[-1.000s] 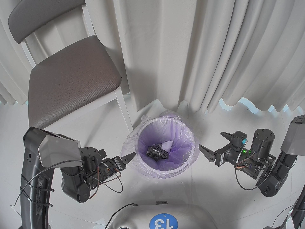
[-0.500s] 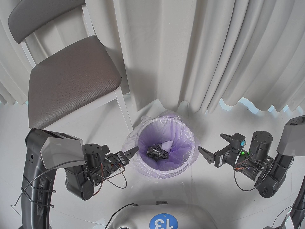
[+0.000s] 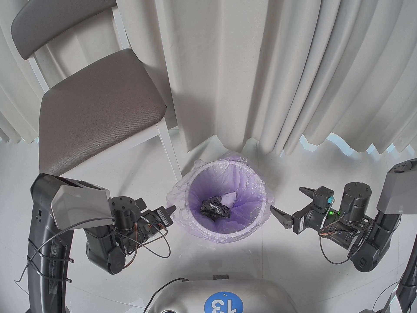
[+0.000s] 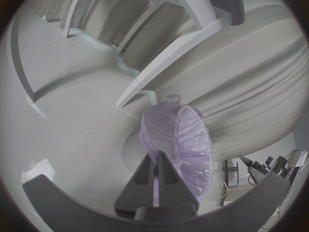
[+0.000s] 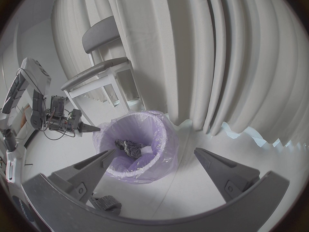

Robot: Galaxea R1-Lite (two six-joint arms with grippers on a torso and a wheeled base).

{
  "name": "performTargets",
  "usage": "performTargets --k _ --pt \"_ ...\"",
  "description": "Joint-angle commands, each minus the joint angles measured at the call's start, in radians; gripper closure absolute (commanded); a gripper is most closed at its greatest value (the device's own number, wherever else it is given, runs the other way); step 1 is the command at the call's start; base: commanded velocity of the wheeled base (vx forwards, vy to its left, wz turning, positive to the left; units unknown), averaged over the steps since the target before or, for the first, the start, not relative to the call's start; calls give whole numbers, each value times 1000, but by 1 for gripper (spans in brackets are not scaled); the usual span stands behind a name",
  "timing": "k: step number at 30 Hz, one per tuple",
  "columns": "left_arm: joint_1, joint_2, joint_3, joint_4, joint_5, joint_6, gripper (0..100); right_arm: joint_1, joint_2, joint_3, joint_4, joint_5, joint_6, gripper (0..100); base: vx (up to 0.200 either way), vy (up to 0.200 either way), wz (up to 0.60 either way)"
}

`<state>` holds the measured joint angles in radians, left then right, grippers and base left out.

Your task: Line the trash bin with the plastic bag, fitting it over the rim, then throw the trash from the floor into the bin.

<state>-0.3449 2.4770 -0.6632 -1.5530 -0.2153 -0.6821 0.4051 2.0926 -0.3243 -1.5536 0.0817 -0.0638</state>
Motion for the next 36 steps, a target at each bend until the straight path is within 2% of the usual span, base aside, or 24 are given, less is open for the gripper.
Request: performTargets --k 1,2,6,7,9,14,21,30,36 --pt "1 71 -67 -18 -7 50 100 0 11 4 -13 4 -1 0 0 0 0" --pt "9 125 -121 5 -27 139 100 -2 27 1 -14 6 -1 0 0 0 0" --pt "17 171 -200 100 -30 236 100 -3 40 -1 -14 7 4 0 0 0 0" --pt "27 172 -240 177 -24 260 100 -5 41 1 -14 21 6 0 0 0 0" --pt "37 168 -294 261 -18 268 100 -9 47 -1 -14 35 7 0 0 0 0" --pt "57 174 -378 335 -13 296 100 -31 70 -12 -14 41 9 0 0 0 0" --pt "57 175 -506 519 -26 300 100 -55 124 -38 -14 43 9 0 0 0 0" --pt "37 178 -526 525 -27 303 100 -89 161 -62 -14 59 9 0 0 0 0" --pt "29 164 -481 528 -33 306 100 -124 172 -81 -13 62 9 0 0 0 0"
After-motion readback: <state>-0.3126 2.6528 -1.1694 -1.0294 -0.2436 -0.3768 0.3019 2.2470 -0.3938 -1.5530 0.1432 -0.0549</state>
